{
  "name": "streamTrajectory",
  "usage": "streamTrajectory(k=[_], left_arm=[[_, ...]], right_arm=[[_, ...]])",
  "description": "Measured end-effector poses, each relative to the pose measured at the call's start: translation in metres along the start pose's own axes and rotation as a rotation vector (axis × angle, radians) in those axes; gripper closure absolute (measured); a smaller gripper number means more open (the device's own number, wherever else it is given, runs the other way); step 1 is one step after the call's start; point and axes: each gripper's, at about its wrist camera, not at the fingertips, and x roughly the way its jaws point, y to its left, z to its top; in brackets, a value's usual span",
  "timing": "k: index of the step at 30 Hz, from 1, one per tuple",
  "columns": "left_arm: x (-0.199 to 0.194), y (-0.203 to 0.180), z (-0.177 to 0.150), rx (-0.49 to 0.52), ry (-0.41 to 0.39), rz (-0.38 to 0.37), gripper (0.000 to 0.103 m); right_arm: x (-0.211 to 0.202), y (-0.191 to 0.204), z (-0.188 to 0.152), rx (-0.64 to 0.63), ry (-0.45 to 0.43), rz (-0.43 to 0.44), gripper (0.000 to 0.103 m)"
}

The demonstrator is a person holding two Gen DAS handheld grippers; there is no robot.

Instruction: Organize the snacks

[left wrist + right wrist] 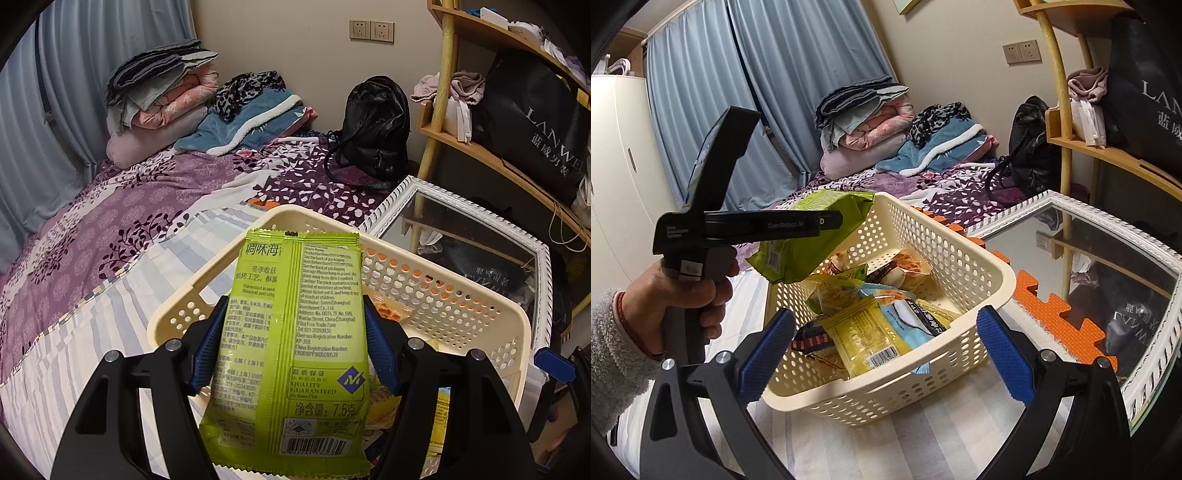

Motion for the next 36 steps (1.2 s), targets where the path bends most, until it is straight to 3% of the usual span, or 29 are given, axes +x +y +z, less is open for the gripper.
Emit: streamTrajectory(k=[7,9,10,21,30,36], left_arm=[[0.003,-0.002,-0.003,0.009,0.016,-0.003,0.031],[0.003,-0.003,-0.003,0.011,0.016,0.013,0.009],[0.0,-0.004,-0.004,0.013,0.006,0.027,0.008],[-0.032,-0.003,-0.014,0.048,-0.023,0.152,0.003],[-0.077,0.008,-0.051,0.027,-0.047,0.284,0.003],[-0.111,0.015,-0.068,-0.02,-0.076,0.333,0.003]], right_arm=[[0.0,0.0,0.0,-0.001,0.004,0.0,0.005],[-0.001,0.0,0.0,-0.005,0.01,0.001,0.005],[-0.001,0.001,0.0,-0.007,0.014,0.001,0.005],[-0.008,0.013,-0.002,-0.044,0.034,0.007,0.005],[-0.009,0.034,-0.009,-0.103,0.074,-0.023,0.005],[-0.005,0.051,-0.015,-0.177,0.161,-0.041,0.005]])
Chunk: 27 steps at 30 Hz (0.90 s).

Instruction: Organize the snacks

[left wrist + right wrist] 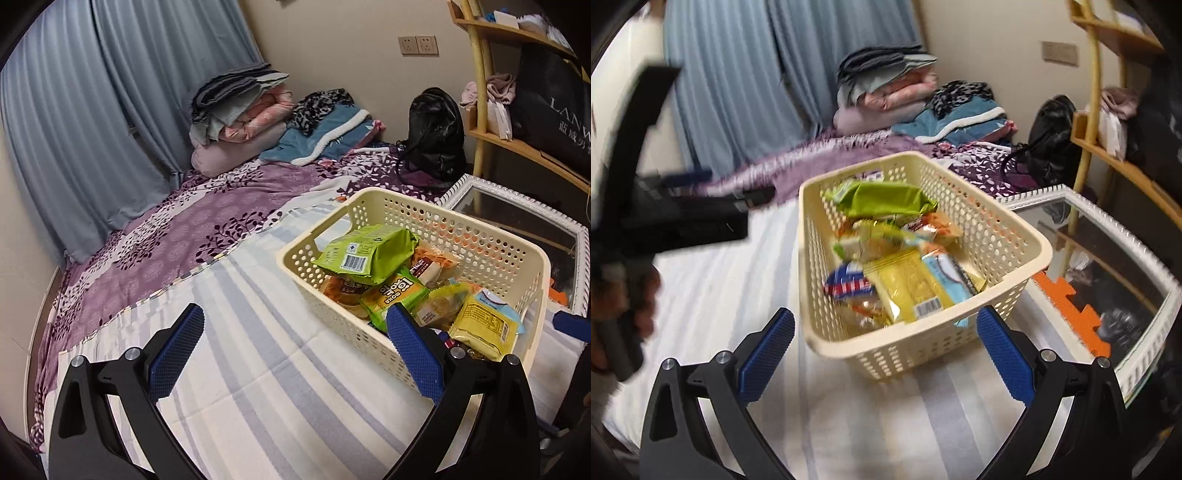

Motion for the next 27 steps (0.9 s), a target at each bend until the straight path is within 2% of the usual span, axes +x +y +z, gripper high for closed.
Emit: streamTrajectory(k=[3,8,14,20,27], left_arm=[[-0.017,0.008,-0.004,-0.014,-0.025,0.054,0.003],[-0.042,0.004,-0.013,0.034,-0.085,0.241,0.003],[-0.056,0.007,-0.019,0.009,-0.06,0.17,0.003],[-0.056,0.004,-0.028,0.027,-0.043,0.177,0.002],[-0.057,0.001,-0.034,0.046,-0.042,0.167,0.002]], right_arm=[[-0.004,0.01,-0.003,-0.041,-0.005,-0.029,0.005],[-0.014,0.023,-0.004,-0.065,-0.033,-0.136,0.005],[-0.029,0.028,-0.002,-0.076,-0.071,-0.148,0.005],[-0.035,0.037,-0.004,-0.12,-0.083,-0.204,0.005],[-0.034,0.042,-0.005,-0.149,-0.078,-0.228,0.005]])
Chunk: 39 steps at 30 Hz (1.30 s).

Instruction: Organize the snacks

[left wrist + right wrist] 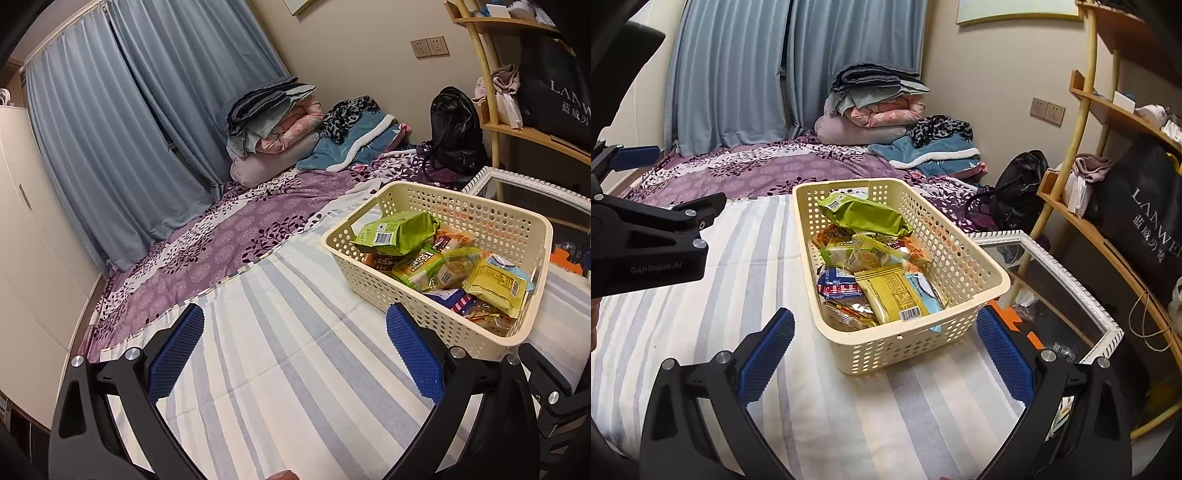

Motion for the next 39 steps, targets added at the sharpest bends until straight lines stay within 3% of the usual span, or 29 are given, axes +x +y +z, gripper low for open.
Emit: streamTrajectory(k=[39], left_arm=[[0.022,-0.017,0.0,0.07,0.042,-0.012,0.002]], right_arm=[[0.015,-0.01,0.0,0.014,0.028,-0.029,0.005]])
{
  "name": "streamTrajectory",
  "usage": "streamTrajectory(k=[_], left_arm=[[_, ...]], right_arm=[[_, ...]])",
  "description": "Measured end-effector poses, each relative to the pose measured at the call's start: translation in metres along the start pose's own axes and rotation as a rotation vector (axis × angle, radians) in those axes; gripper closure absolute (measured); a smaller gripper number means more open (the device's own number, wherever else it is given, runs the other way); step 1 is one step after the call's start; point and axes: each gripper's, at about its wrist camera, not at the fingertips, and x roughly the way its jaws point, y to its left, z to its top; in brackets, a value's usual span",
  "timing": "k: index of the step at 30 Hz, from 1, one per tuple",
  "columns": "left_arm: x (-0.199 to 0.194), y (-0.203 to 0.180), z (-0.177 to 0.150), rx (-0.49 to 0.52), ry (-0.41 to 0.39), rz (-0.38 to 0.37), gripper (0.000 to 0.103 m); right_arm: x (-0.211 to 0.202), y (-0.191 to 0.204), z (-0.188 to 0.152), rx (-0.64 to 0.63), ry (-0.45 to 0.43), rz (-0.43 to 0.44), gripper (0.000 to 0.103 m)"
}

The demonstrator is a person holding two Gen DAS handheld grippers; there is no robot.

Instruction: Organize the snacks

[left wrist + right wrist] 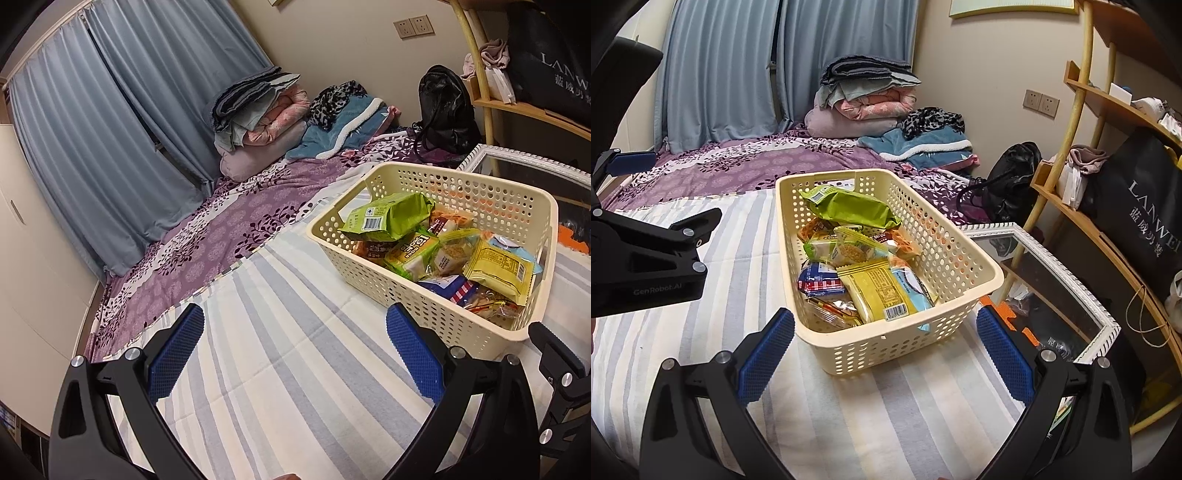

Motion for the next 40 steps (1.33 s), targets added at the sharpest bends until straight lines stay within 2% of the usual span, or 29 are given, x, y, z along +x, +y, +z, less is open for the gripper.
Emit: streamTrajectory(k=[32,40], left_arm=[[0.006,-0.013,-0.001,0.071,0.011,-0.026,0.003],[0.011,0.015,-0.022,-0.008,0.072,-0.037,0.003]], right_arm=[[0.012,-0.004,-0.005,0.012,0.025,0.002,0.005],[0.009,0.014,-0.004,-0.011,0.031,0.052,0.005]])
